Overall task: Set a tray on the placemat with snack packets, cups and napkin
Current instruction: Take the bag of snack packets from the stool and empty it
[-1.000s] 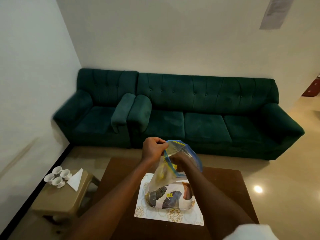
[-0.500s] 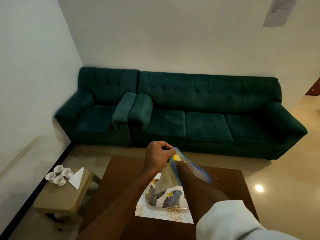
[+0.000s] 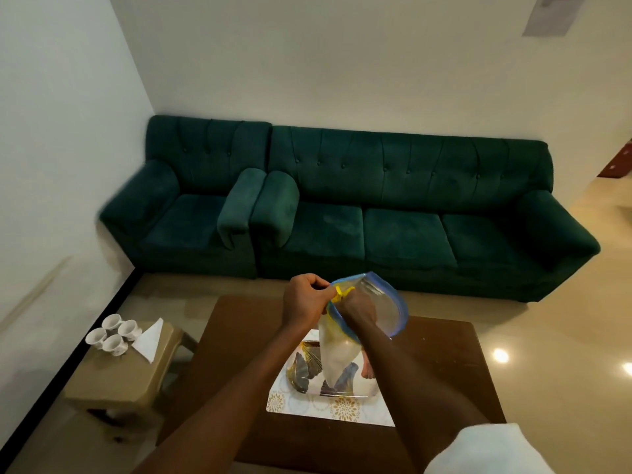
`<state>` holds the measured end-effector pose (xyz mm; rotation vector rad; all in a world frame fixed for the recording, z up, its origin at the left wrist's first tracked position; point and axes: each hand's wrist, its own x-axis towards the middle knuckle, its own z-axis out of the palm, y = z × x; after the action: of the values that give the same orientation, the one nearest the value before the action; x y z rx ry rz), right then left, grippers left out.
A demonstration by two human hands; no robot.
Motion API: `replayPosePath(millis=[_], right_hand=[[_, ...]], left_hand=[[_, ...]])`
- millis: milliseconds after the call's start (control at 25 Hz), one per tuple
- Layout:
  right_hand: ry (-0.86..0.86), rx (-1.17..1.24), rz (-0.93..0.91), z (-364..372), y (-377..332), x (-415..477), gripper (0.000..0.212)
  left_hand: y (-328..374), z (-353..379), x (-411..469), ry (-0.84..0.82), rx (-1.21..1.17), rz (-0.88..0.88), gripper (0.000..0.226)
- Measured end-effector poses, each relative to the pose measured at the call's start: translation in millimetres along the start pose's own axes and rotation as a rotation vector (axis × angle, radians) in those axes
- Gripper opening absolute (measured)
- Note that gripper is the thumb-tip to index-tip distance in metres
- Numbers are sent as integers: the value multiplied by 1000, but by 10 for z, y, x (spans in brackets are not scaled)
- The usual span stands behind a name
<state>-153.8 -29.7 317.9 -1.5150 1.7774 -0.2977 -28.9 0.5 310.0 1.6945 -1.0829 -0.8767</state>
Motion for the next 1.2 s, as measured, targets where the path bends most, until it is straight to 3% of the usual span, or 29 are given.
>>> replayPosePath(millis=[120, 240, 360, 680, 960, 1200], right_hand=[[52, -54, -83, -107, -107, 68, 26], [168, -22, -54, -256, -230, 55, 53], [225, -3, -43, -432, -261, 31, 58], [244, 169, -88, -653, 83, 22, 25], [197, 415, 44, -221, 466, 370, 11], [10, 294, 212, 683, 773, 817, 21]], left_hand=[[-78, 31, 91, 37, 1, -34, 10], [-193, 33, 190, 62, -42, -120, 13], [-364, 8, 265, 86, -109, -186, 7], [-877, -326, 380, 152, -156, -330, 5], [-1374, -795, 374, 366, -146, -438, 17], [-1725, -1298, 352, 520, -184, -521, 21]])
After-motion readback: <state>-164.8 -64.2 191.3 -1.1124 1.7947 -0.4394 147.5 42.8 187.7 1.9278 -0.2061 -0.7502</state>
